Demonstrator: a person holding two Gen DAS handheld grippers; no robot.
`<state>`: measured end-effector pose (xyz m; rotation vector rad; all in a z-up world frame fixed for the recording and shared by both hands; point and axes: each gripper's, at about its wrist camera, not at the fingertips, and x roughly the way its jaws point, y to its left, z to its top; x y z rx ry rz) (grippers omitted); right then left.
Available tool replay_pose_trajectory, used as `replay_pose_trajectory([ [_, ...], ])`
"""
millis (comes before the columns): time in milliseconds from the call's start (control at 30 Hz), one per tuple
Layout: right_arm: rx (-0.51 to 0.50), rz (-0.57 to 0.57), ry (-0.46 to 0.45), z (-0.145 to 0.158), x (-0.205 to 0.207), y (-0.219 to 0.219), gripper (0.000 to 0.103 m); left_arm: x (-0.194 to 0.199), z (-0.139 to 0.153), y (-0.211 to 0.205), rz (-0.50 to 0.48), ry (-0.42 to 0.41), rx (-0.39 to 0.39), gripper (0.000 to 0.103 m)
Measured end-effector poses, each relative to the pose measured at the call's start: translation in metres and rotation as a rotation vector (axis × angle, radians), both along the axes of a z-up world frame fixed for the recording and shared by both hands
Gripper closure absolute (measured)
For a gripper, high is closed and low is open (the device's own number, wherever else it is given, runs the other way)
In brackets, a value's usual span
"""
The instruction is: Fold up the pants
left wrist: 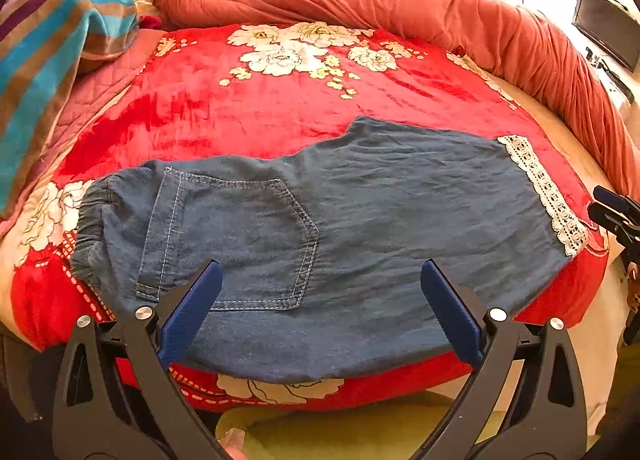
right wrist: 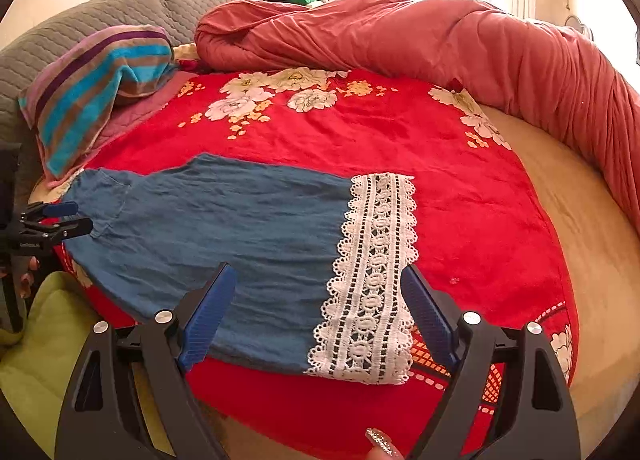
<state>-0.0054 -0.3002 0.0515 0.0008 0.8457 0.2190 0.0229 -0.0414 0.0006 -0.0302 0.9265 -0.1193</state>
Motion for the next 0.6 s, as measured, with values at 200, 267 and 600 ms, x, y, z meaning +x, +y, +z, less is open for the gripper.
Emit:
replay_pose_trajectory([
  [200,0.017,-0.018,0.0,-0.001,0.001,-0.005,0.019,-0.001,0.002,-0.007,-0.009,-0.006,0.007,0.01],
  [267,0.02,-0.025,-0.001,-0.001,0.001,-0.008,0.019,0.001,0.003,-0.01,-0.016,-0.006,0.01,0.01],
  [600,0.061,-0.078,0.005,-0.008,0.003,-0.031,0.019,0.006,0.006,-0.036,-0.07,-0.007,0.046,0.01],
])
